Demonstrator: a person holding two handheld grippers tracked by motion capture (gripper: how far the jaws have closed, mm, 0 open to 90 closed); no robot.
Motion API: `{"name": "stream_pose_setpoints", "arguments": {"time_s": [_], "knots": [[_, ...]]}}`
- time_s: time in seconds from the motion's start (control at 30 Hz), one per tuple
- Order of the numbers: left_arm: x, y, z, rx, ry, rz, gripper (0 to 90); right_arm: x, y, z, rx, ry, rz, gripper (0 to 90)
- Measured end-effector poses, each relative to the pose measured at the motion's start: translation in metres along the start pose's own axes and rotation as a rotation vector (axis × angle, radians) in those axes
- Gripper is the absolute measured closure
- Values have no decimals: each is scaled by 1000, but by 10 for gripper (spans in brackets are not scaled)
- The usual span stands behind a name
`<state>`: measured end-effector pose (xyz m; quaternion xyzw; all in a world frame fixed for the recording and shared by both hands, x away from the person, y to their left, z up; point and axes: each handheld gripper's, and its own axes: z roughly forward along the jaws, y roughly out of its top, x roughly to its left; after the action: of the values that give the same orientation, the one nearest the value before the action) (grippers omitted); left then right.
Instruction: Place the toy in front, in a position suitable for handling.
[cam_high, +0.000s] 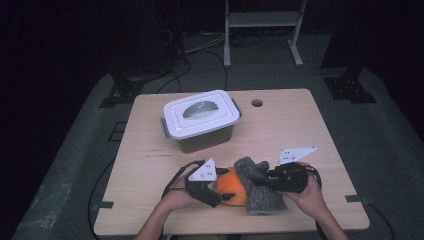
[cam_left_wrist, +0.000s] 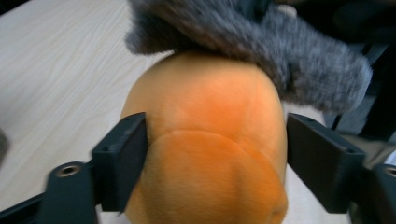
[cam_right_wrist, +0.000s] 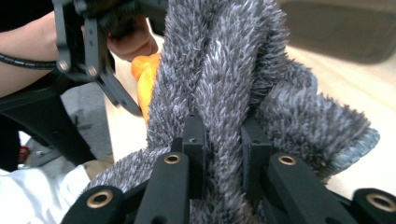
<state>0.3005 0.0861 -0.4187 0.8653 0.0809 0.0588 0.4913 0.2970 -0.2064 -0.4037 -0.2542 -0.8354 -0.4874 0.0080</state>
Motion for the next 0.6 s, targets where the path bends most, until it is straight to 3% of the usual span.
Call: {"name": "stream_pose_setpoints", "arguments": {"time_s": [0.13, 0.27, 0.4, 0.53, 0.6], "knots": [[3, 3, 1, 6, 2, -48, 151, 2, -4, 2, 14, 25, 8, 753], [2, 0, 1, 18, -3, -29, 259, 2, -5, 1, 21, 29, 1, 752], [4, -2, -1, 19, -10, -35, 259, -5, -11, -2, 43, 23, 20, 751], [4, -3, -2, 21, -16, -42, 258, -16, -21, -8, 85, -11, 55, 744], [4, -3, -2, 22, -16, -42, 258, -17, -21, -11, 80, -15, 55, 746]]}}
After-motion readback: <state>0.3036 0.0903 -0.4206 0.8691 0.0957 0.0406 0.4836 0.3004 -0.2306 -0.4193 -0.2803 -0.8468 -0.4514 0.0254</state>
